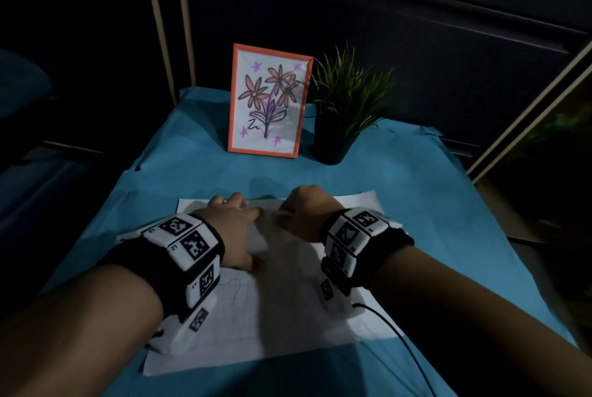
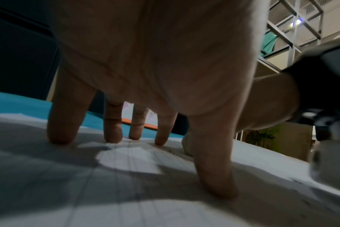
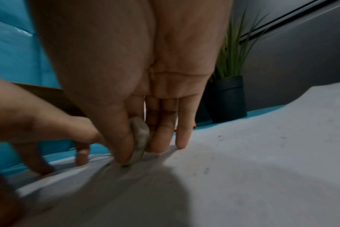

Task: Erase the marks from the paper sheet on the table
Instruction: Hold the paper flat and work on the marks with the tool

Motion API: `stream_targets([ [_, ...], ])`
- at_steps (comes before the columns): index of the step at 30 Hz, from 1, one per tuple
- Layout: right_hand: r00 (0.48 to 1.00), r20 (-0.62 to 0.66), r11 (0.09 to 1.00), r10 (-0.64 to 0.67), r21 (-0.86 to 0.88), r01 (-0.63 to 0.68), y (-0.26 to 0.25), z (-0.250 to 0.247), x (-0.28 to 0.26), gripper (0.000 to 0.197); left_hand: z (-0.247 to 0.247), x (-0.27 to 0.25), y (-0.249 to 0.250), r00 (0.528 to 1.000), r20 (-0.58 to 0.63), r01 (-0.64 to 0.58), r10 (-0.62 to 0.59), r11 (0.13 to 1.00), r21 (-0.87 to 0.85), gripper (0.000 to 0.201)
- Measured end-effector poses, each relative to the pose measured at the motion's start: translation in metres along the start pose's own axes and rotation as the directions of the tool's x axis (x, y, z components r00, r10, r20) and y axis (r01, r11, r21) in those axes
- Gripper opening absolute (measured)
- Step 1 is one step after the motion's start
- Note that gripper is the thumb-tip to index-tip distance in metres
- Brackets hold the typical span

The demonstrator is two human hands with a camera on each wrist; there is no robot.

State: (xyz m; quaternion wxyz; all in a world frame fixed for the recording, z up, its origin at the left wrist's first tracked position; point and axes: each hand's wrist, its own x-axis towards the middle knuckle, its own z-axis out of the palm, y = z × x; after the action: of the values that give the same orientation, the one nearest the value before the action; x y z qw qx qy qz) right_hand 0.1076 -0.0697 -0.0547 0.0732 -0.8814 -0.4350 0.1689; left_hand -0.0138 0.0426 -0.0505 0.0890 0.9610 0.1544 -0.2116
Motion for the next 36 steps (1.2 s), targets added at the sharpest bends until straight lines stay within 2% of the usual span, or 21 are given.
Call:
stream_targets([
  [3,0.998,0.050,1.000,-0.027,-0.011,0.028,-0.001,0.004,-0.008,0.023,0.001,0.000,0.000,1.000,-0.014,0.005,-0.005,1.000,0.019,0.084],
  [5,1.000,0.007,0.999,0.013,0.039,-0.013,0.001,0.001,-0.003,0.020,0.002,0.000,0.000,1.000,-0.019,0.002,-0.001,1.000,0.029,0.085],
  [8,0.998,-0.051,0.999,0.045,0.028,-0.044,0.001,-0.003,0.006,0.028,0.000,-0.001,0.000,1.000,-0.004,0.003,-0.003,1.000,0.029,0.086],
  [14,0.997,0.061,0.999,-0.050,-0.016,0.051,-0.001,0.004,-0.009,0.021,-0.003,-0.004,0.002,1.000,0.005,0.005,-0.005,1.000,0.019,0.087],
  [19,1.000,-0.021,0.998,0.015,0.065,-0.014,0.005,-0.004,-0.004,0.021,0.000,-0.012,-0.004,1.000,0.014,-0.011,0.011,1.000,-0.017,0.110],
  [21,1.000,-0.006,0.999,-0.020,0.050,0.021,0.002,-0.002,-0.011,0.016,0.003,-0.016,-0.004,1.000,0.017,-0.018,0.018,1.000,-0.016,0.109],
  [26,0.990,0.087,0.993,-0.114,-0.014,0.116,-0.004,0.007,-0.032,0.023,0.004,-0.021,-0.002,0.999,0.034,-0.013,0.014,1.000,-0.016,0.114],
  [30,0.999,0.016,0.998,-0.042,0.045,0.042,-0.003,-0.002,-0.027,0.022,0.007,-0.024,-0.002,0.997,0.071,0.000,0.002,1.000,-0.027,0.124],
  [33,0.994,0.070,0.996,-0.085,-0.030,0.087,-0.008,0.002,-0.036,0.025,0.008,-0.025,0.000,0.998,0.058,-0.004,0.006,1.000,-0.028,0.125],
  [36,0.982,0.131,0.990,-0.134,-0.025,0.138,-0.010,0.007,-0.051,0.026,0.008,-0.024,-0.001,0.998,0.069,0.008,-0.007,1.000,-0.016,0.128],
])
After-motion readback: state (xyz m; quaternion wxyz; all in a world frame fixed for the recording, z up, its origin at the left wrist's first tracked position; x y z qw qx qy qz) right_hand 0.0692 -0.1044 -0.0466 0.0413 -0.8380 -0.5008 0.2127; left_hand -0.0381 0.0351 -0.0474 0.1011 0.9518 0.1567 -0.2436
